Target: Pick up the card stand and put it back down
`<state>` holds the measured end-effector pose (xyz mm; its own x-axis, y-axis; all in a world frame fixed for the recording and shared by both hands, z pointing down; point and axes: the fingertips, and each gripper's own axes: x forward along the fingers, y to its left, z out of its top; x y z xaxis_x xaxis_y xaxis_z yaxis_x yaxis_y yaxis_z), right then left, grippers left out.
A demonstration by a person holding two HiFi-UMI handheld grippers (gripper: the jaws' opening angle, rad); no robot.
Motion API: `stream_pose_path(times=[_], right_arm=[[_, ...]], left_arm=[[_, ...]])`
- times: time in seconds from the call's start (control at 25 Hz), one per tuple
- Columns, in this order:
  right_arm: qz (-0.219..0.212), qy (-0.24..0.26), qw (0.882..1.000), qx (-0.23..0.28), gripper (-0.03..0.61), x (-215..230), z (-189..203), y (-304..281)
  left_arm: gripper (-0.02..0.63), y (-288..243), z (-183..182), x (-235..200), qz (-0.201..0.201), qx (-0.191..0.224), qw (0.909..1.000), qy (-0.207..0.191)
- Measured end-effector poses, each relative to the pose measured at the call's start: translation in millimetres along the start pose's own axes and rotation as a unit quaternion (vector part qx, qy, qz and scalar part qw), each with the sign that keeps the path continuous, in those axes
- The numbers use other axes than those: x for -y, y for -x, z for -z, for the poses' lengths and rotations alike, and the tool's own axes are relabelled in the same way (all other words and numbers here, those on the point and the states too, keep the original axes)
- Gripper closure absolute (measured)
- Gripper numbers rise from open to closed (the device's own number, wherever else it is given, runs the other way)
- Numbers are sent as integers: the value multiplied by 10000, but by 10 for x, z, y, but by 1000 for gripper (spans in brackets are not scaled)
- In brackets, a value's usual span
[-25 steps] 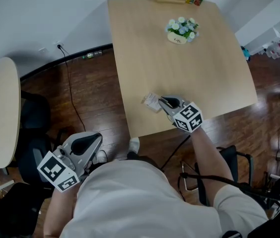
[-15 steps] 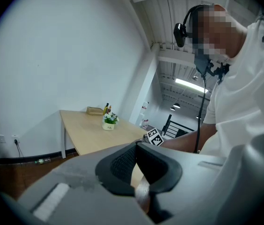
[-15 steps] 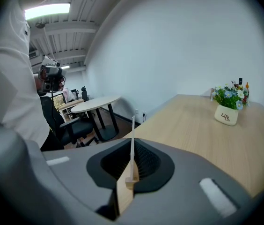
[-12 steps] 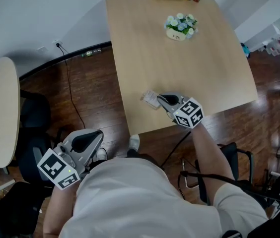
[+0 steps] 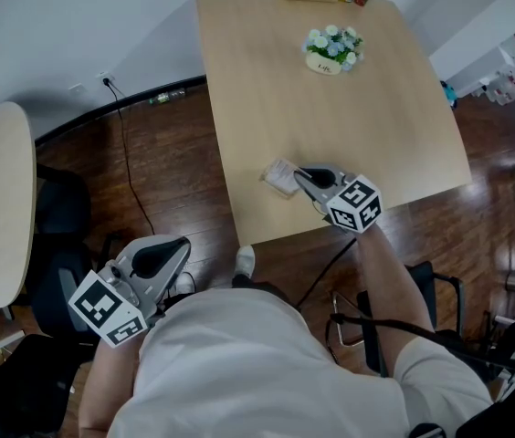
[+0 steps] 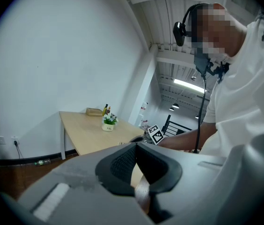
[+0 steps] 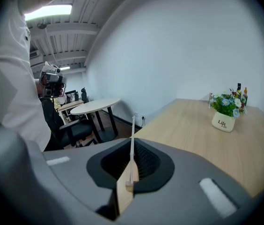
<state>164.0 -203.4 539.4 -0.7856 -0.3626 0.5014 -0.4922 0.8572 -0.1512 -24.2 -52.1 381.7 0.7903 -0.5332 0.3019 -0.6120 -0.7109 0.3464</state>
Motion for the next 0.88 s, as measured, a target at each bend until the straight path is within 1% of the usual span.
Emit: stream_pose_path(times=[0.24,0.56,0.72,0.88], right_arm=[[140,141,9998,32,558,-40,-176,128],[493,417,9979,112,558,-198,-461,336],[624,481,9968,148,558,-413,-589,420],[688,568,9959,179,558,-743,-710,440]], left_arm=[[612,86,12,-1,84,52,9999,-19],[612,291,38,-42,261,161,9995,-50],[612,463,90,-55,365,197,9991,-84],[612,688,147,-99,467,242,9986,-99]])
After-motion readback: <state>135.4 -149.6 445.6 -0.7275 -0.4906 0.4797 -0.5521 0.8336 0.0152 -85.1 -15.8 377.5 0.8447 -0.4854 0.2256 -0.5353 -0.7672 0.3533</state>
